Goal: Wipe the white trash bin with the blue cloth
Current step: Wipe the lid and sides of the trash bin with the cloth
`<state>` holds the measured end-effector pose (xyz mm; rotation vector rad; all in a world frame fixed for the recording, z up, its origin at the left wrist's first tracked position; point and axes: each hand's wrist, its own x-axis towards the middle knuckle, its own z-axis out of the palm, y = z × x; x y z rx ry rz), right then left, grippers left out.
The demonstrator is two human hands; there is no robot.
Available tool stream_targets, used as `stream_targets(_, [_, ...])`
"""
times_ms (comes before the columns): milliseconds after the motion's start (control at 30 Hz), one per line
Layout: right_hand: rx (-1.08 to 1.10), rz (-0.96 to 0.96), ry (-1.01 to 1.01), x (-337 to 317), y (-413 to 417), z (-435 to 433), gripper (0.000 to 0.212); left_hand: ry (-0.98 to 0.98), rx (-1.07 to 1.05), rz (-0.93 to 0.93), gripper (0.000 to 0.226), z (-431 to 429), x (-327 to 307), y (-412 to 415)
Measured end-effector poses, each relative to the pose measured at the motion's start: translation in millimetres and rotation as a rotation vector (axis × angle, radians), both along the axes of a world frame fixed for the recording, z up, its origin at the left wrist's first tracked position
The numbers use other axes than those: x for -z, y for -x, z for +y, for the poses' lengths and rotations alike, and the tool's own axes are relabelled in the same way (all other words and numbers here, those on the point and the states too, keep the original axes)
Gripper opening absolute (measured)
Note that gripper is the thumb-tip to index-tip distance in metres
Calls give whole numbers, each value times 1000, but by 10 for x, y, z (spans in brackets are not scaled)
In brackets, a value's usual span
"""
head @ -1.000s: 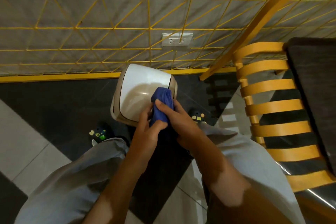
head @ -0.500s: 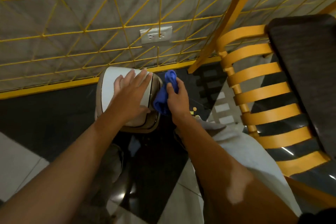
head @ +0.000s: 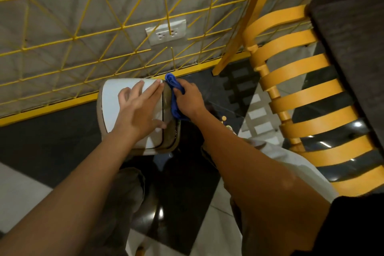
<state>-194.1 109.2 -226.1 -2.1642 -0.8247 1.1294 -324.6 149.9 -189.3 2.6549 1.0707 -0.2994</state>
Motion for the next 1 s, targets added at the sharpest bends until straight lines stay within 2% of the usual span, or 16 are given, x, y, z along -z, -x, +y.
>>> stream_targets(367, [186, 149, 5, -35, 435, -722, 37, 70, -29, -41, 104, -32, 2, -21])
stream_targets(767, [-20, -58, 37, 99, 17, -151, 33, 127, -44, -109, 105, -12, 25, -3])
stream_targets(1000, [-108, -166, 146, 167, 225, -482, 38, 107, -14, -95, 105, -22, -11, -12])
